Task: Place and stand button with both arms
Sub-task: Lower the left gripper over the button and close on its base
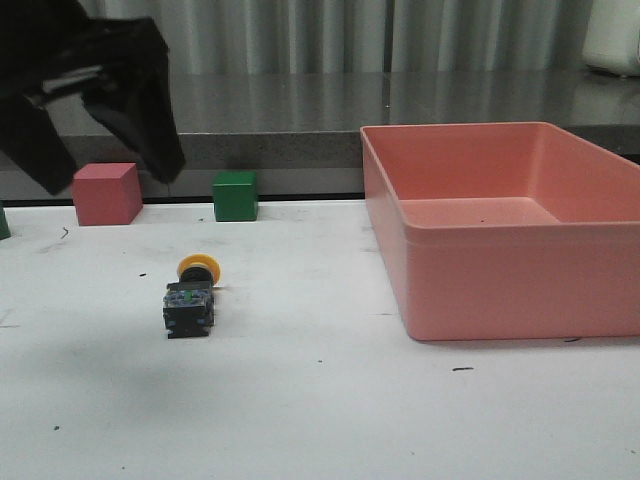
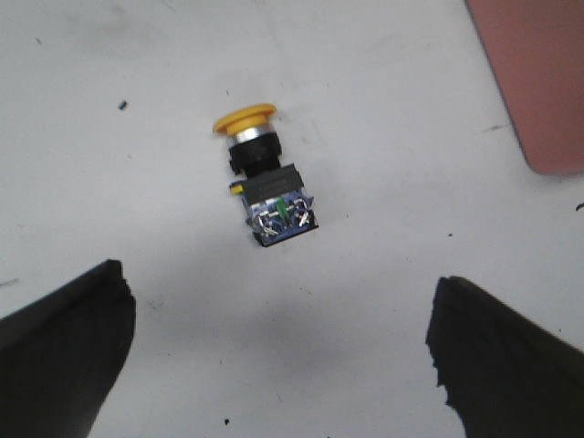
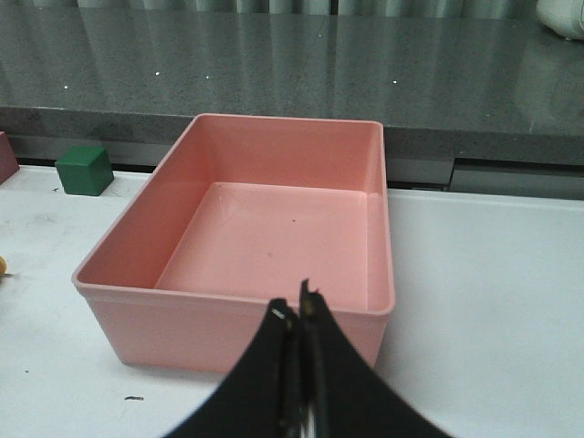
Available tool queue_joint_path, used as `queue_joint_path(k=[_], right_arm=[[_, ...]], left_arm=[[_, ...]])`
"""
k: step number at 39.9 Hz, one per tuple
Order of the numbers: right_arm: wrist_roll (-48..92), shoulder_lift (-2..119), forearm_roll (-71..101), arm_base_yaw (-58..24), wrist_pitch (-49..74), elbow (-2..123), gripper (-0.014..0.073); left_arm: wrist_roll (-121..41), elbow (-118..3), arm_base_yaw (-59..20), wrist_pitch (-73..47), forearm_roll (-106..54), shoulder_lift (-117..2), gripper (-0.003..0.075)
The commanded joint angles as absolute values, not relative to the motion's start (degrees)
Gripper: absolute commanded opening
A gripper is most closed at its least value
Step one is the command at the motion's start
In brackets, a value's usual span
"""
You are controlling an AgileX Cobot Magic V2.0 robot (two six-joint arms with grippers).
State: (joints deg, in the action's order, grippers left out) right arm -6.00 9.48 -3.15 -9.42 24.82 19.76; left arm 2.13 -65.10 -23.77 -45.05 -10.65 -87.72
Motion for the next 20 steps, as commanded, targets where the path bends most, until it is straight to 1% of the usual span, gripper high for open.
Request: queue_joint_path(k=[1,12,20], right_arm=[[-5.9,10.1,-3.4,-9.3,20.2,21.1,-0.0068],[-5.9,10.1,-3.4,-9.3,20.2,21.1,-0.0068],[-5.9,10.1,-3.4,-9.3,20.2,21.1,-0.0068]], left_arm=[[3.1,-71.1,-24.2,-48.4,-12.8,-91.8,0.0616],[4.3,-85.5,-24.2,-59.0,-12.5,-108.7,0.0616],[4.8,-93.9,-24.1,-60.8,-12.1,-116.5,0.0616]])
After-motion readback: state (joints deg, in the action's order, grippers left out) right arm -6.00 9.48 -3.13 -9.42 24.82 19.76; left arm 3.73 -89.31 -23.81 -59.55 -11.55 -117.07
